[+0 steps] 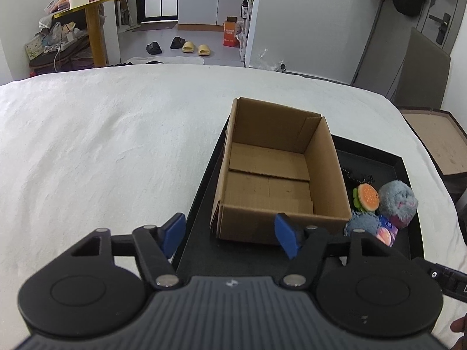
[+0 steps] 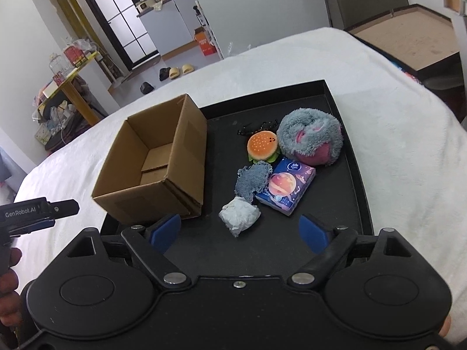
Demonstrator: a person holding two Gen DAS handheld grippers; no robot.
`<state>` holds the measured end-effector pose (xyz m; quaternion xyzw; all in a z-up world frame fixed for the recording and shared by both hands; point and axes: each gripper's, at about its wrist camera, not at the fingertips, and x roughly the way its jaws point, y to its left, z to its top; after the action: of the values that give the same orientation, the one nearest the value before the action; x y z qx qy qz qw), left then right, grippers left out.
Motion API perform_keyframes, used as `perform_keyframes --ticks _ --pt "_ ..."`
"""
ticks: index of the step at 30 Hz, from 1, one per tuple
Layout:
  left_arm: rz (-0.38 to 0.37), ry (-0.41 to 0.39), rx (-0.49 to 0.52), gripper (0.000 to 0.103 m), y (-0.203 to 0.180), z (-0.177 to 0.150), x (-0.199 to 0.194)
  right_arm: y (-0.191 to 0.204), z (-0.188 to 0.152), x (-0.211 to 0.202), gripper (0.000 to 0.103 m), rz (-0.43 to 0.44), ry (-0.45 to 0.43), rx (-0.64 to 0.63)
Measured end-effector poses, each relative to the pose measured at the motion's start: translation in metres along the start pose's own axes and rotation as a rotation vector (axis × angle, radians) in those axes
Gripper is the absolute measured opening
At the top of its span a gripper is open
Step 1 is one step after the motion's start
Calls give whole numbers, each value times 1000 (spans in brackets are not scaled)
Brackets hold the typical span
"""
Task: Organize soft objects
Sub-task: 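Move the left tool to the cardboard box while the right tool approaches the tissue pack, then grasp the blue tissue pack with the right gripper while the left gripper holds the box wall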
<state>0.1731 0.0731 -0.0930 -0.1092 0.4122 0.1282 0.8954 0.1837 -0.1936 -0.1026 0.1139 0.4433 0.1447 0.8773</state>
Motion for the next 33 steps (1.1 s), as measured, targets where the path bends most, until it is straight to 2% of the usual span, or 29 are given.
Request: perform_keyframes --ticks 4,12,17,25,29,33 --pt "3 -3 -5 56 -3 5 13 -5 7 17 85 -10 15 14" --pt "21 17 -23 41 -7 11 40 -19 17 55 74 -58 43 39" --pt "38 43 -47 36 -7 18 57 -28 19 79 61 -108 68 53" --pt "68 52 -56 21 -7 19 71 -30 16 105 60 -135 87 35" --pt "70 56 -61 19 -3 20 78 -28 13 115 58 -196 96 -1" --pt "73 50 -62 18 -3 18 80 -24 11 118 62 -197 77 -18"
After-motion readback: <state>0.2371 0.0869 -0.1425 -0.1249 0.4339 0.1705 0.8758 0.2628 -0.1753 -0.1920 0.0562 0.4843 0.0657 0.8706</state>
